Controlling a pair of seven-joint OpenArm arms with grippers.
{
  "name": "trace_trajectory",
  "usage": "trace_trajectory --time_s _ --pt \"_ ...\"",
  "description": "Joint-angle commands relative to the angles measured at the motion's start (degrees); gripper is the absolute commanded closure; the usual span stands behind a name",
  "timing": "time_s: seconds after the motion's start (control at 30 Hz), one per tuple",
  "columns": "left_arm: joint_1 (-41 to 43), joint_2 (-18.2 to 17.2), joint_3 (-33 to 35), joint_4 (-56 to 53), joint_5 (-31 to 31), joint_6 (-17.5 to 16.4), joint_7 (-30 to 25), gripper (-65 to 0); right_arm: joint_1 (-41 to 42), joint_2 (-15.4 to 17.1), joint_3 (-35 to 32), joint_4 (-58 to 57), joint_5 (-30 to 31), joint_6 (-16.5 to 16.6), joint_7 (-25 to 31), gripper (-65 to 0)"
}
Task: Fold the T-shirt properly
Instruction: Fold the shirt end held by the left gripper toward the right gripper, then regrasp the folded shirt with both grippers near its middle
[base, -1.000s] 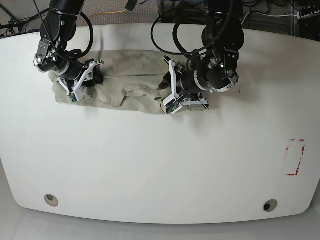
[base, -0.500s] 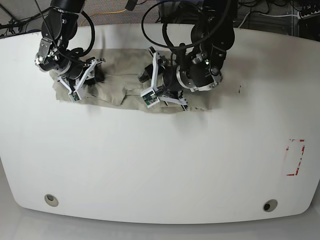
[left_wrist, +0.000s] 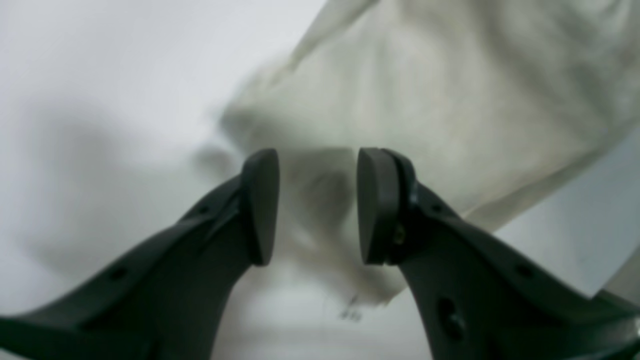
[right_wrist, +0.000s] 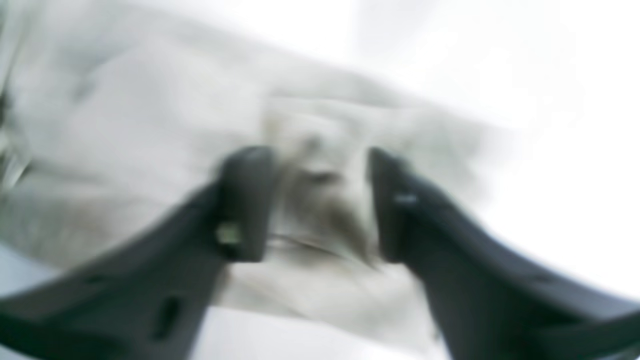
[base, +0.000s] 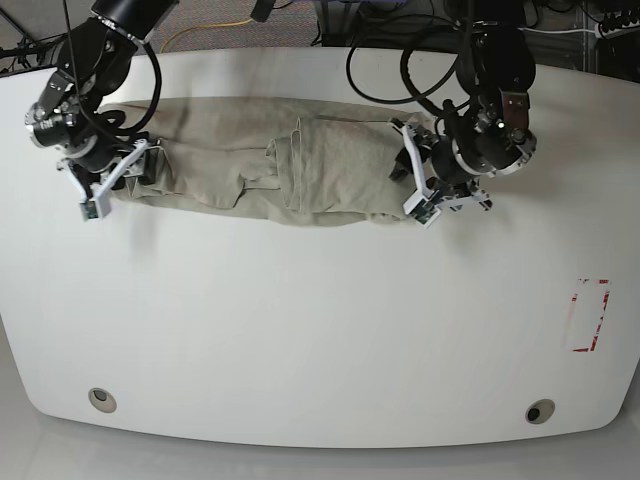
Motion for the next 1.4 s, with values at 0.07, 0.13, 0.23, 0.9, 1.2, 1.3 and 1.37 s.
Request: trace_trajectory --time_s 0.07,0.13,0.23,0.9,1.2,1.3,1.37 --pt "1.24 -0.87 -2.05 -0.88 -1.41 -0.08 -5.49 -23.9 2.80 0.74 8.82 -0.31 1.87 0.12 -3.70 -51.0" --pt "1.24 -1.04 -2.14 -2.90 -1.41 -0.08 -6.98 -23.9 4.65 0.83 11.19 -2.95 1.87 0.12 -5.28 -50.6" --pt "1.42 -1.13 -2.41 -5.63 -1.32 -0.08 -8.83 -23.7 5.88 2.76 15.76 -9.28 3.01 0.12 -5.33 -49.9" --pt "0.80 -2.36 -2.41 -10.20 -1.32 -0.08 -9.27 -23.7 3.07 2.50 14.88 -23.43 9.51 0.12 -4.40 -44.4" --pt "0.89 -2.97 -2.23 -10.20 -1.32 -0.08 -9.27 -23.7 3.16 -0.41 11.36 -21.41 9.43 0.12 -2.82 -9.0" --pt "0.89 -3.06 -2.14 -10.20 -1.32 -0.08 -9.27 -23.7 3.24 -0.32 10.31 -18.95 9.43 0.12 -2.82 -1.0" --pt "1.06 -3.06 -2.14 -10.20 -1.32 -0.08 -9.18 -23.7 2.80 -0.41 10.31 -13.76 9.43 0.12 -2.82 0.0"
